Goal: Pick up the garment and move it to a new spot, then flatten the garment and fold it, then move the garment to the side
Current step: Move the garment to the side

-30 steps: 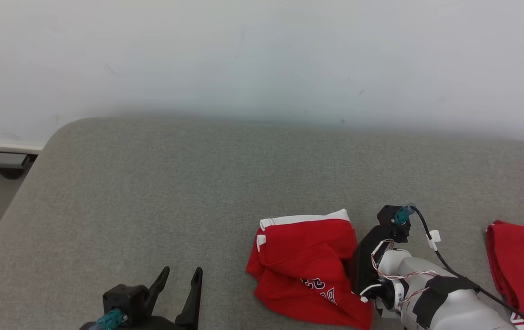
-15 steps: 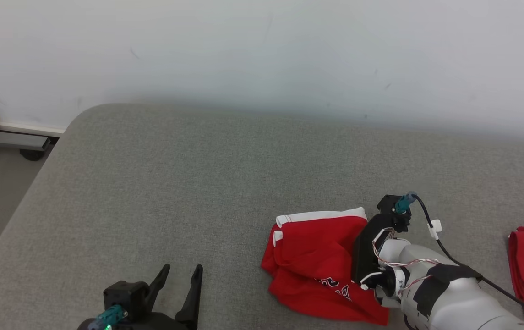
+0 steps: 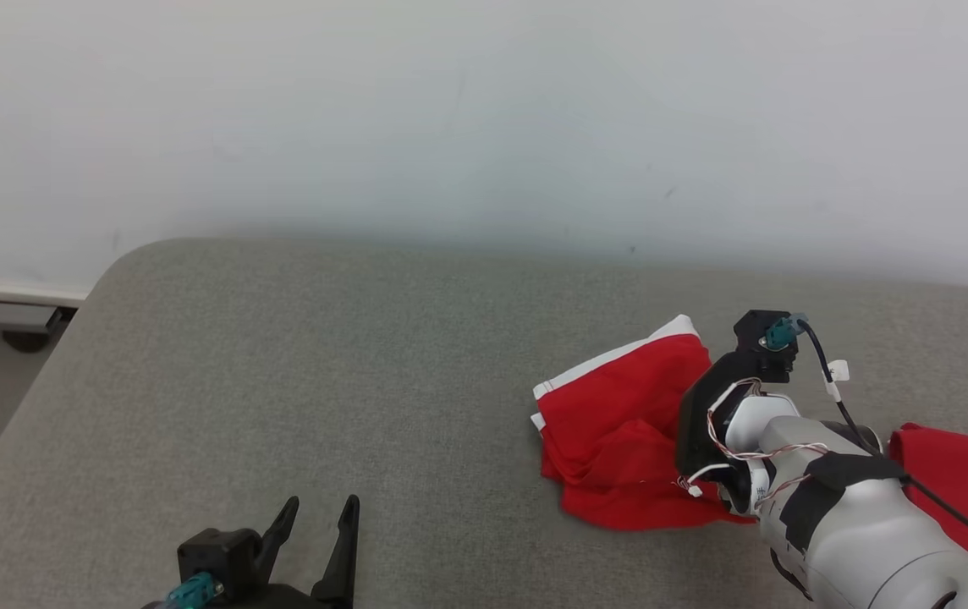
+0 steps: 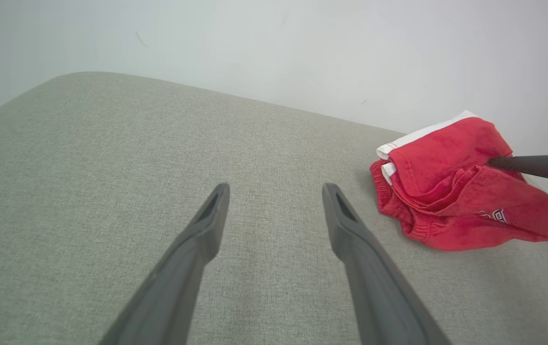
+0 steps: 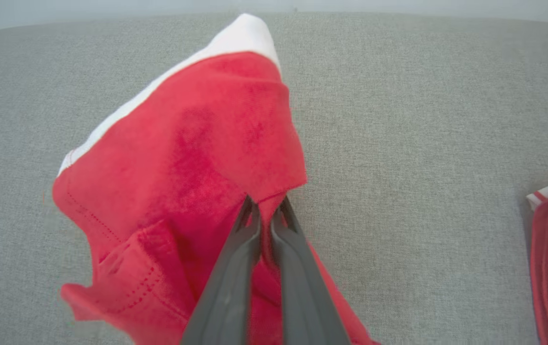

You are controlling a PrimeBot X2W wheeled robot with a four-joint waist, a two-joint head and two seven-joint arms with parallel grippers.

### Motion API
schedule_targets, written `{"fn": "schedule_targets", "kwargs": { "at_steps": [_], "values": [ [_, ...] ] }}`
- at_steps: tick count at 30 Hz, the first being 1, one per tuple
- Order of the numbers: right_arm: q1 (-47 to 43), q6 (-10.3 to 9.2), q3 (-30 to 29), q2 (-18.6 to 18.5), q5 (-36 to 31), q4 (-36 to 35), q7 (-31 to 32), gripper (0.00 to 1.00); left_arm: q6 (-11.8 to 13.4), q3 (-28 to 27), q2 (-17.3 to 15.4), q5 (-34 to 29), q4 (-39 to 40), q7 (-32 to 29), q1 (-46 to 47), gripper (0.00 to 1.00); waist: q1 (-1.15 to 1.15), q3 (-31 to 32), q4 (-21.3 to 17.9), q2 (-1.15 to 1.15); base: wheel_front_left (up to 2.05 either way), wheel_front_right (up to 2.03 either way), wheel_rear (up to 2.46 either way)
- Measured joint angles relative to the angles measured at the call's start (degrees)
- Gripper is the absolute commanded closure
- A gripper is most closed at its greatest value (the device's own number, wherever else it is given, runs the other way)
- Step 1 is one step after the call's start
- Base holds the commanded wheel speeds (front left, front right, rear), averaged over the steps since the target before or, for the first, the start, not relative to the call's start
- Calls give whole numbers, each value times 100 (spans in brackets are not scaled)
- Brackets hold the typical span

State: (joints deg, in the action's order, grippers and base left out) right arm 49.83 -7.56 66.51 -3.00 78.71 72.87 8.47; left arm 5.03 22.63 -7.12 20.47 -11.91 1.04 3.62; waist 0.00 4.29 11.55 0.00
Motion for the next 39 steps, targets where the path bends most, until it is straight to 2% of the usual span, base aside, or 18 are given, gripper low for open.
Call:
{"fn": "schedule_targets", "kwargs": {
  "at_steps": [15, 18, 25, 32, 39],
  "values": [
    [-309, 0, 216, -10, -169, 90, 122, 100, 51, -137, 4, 149, 36, 153, -416, 0, 0, 387, -443, 0, 0, 0, 0],
    [-341, 1, 208, -104, -151, 79, 299, 100, 51, -138, 7, 149, 60, 155, -453, 0, 0, 411, -534, 0, 0, 0, 0],
    [-327, 1, 301, -577, -265, 91, 527, 100, 52, -137, 23, 151, 112, 160, -449, 0, 0, 426, -654, 0, 0, 0, 0],
    [-260, 1, 328, -651, -321, 55, 691, 100, 58, -131, 38, 152, 114, 161, -449, 0, 1, 431, -722, 0, 0, 0, 0],
    [-47, 9, 319, -648, -321, -277, 713, 100, 59, -140, 64, 176, 111, 202, -449, 0, 0, 446, -780, 0, 0, 0, 0]
  ]
}}
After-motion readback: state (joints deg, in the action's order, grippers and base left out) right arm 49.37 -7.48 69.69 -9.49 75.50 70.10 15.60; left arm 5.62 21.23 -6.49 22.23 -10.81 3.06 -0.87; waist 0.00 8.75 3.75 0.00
